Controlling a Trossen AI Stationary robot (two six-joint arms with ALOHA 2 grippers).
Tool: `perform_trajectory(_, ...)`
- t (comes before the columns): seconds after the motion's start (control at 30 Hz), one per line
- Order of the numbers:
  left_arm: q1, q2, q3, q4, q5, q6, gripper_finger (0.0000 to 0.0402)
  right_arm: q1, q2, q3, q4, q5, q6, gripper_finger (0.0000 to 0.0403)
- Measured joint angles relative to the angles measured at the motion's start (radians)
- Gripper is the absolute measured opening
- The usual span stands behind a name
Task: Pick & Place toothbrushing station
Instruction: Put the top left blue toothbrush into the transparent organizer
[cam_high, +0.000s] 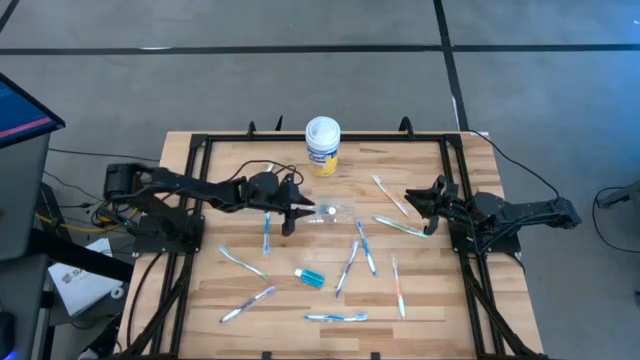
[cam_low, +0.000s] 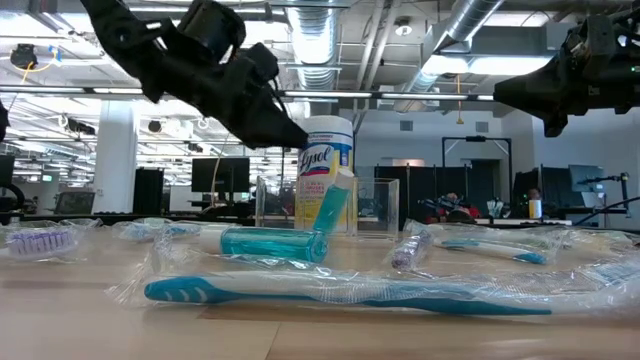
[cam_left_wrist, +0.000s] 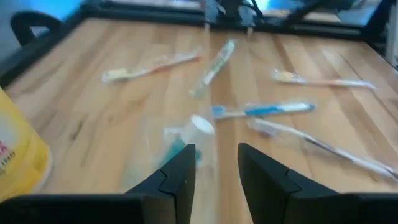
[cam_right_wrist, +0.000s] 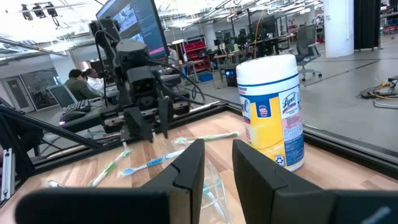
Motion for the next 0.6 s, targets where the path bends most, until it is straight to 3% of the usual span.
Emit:
perform_trajectory(0.33, 0.002, -0.159, -0.077, -0.158, -0.224, -0.065, 0.0113, 0.000, 0.000, 0.000, 0.000, -0.001, 0.002, 0.0075)
perform_trajectory(0.6, 0.002, -0.302, -0.231, -0.160, -0.263, -0.215, 0.0113, 0.000, 0.000, 0.000, 0.000, -0.001, 0.002, 0.0075)
